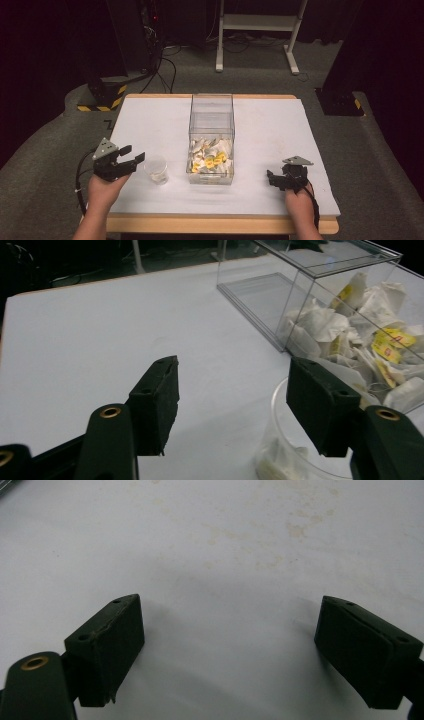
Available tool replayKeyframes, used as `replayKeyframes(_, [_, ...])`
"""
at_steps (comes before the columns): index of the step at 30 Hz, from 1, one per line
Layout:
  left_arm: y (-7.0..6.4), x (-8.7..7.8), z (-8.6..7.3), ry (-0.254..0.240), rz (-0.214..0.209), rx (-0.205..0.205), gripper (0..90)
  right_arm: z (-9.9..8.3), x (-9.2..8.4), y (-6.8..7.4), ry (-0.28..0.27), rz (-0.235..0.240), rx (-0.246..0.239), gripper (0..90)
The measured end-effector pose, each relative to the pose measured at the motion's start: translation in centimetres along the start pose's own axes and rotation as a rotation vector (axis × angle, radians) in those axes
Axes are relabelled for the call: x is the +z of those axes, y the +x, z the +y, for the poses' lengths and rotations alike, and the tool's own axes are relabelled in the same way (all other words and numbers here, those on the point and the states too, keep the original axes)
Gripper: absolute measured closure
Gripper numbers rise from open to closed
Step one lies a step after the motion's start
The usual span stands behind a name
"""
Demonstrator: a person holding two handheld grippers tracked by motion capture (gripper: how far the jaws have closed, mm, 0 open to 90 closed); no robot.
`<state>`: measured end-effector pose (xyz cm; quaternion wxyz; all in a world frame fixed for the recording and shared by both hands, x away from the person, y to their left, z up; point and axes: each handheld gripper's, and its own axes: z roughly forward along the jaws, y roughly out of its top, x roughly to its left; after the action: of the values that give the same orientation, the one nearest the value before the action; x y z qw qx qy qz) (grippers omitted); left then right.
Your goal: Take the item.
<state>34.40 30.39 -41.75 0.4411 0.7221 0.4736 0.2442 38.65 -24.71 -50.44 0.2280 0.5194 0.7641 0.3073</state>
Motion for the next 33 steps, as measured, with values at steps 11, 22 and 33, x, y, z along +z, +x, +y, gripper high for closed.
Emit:
replayKeyframes(11, [3.1,1.4,-1.5,0.011,0.064,-0.060,29.6,0.0,0.0,0.0,0.001,0.000,0.002,12.3])
replayKeyframes(22, [4.9,3.0,-3.3,0.060,0.113,-0.089,27.5,0.0,0.0,0.0,0.000,0.001,0.002,12.3])
replayKeyframes(33, [4.9,4.7,-5.1,0.148,0.147,-0.045,23.1,0.0,0.0,0.0,0.001,0.000,0.004,12.3])
